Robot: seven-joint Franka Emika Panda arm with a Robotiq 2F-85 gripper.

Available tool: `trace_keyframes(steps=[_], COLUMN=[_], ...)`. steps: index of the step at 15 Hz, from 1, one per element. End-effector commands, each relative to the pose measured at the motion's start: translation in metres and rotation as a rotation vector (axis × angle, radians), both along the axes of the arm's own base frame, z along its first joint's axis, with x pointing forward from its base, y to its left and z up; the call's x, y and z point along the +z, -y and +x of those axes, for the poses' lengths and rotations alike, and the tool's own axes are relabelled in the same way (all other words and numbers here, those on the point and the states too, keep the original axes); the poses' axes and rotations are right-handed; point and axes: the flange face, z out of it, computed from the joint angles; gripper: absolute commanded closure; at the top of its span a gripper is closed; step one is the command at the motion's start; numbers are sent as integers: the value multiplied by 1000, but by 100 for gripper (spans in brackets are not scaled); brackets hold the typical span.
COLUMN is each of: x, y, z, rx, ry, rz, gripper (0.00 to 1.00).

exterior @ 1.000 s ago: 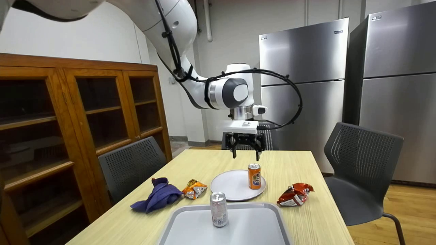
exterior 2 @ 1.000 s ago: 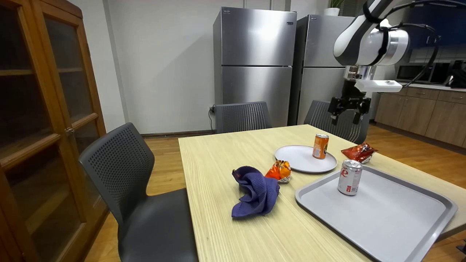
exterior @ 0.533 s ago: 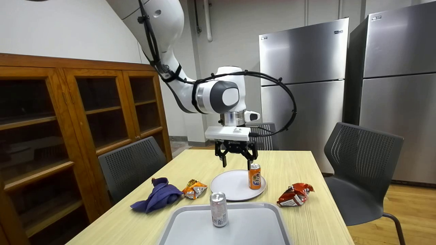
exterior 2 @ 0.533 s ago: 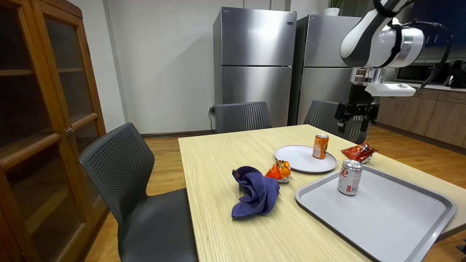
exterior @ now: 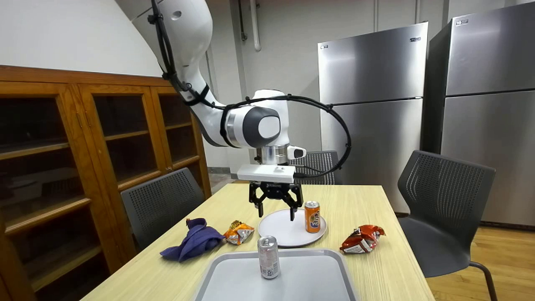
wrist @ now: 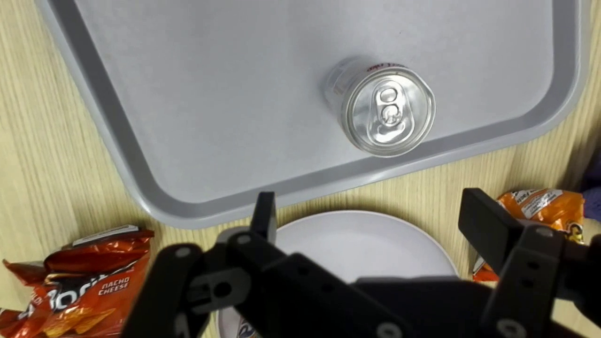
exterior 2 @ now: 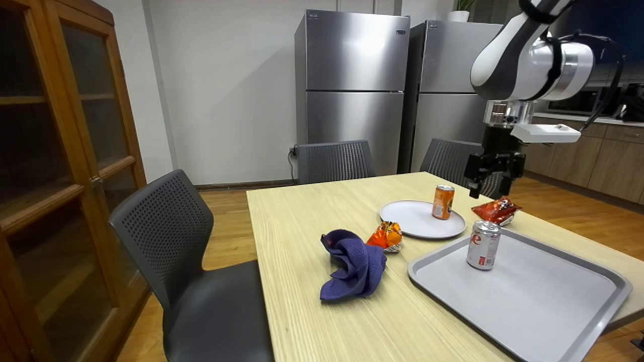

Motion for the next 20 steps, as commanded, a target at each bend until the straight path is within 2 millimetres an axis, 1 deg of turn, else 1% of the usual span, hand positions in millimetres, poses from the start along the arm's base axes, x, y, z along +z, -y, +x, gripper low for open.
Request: trace_keyframes(steps=[1,5,11,20], x=[-1,-14,-34,-68], y=[-13,-22,-30,-31], z=[-14,-17,-16,-15], rx=[70,111,157,191], ry=[-6,-33,-44,-54], rz=[-9,-21,-56,-79], gripper=[0,0,0,0])
